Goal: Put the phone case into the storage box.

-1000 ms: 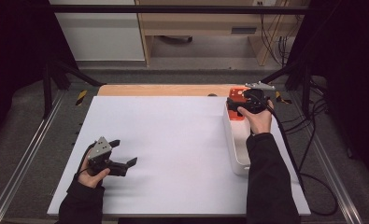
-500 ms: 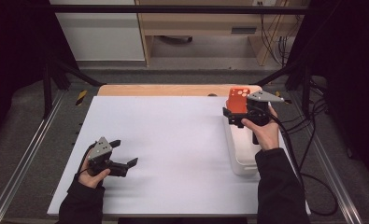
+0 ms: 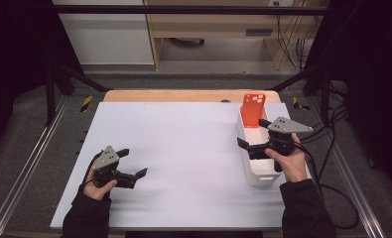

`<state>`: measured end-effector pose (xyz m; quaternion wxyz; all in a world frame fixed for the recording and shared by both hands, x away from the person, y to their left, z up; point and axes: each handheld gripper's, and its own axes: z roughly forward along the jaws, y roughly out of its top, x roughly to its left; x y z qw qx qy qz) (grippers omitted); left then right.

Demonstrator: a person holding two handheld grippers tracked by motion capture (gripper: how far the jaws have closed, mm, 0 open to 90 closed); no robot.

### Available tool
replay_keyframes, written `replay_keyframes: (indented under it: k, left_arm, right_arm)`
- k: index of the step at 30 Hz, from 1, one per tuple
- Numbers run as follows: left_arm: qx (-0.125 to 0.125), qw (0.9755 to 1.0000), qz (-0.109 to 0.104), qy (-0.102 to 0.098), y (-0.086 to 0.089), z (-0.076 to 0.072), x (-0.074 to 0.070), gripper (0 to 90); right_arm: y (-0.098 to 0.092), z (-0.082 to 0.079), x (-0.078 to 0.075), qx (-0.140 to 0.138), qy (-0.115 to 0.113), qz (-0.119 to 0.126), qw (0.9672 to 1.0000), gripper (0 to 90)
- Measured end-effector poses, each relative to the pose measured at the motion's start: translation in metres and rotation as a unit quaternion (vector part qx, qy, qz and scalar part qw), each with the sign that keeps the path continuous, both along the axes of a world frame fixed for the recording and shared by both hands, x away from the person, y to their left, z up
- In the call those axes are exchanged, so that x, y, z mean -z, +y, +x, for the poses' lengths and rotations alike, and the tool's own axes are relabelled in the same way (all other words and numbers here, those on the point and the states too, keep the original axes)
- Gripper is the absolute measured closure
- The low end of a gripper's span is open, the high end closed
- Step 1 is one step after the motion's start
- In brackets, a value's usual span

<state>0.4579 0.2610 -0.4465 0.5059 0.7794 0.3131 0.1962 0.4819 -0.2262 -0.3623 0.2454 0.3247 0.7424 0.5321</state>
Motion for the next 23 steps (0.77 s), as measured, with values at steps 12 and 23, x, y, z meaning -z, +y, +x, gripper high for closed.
replay_keyframes:
  k: [12,23]
  left_arm:
    - [0.01,0.9999,-0.013,-0.004,-0.001,-0.002,-0.003,0.0]
    - [0.014,0.9998,-0.014,-0.009,-0.002,-0.003,-0.006,0.0]
  right_arm:
    - [-0.023,-0.03,0.032,-0.038,0.005,-0.004,0.9993,0.4]
    - [-0.047,-0.044,0.045,-0.028,0.002,0.006,0.9996,0.4]
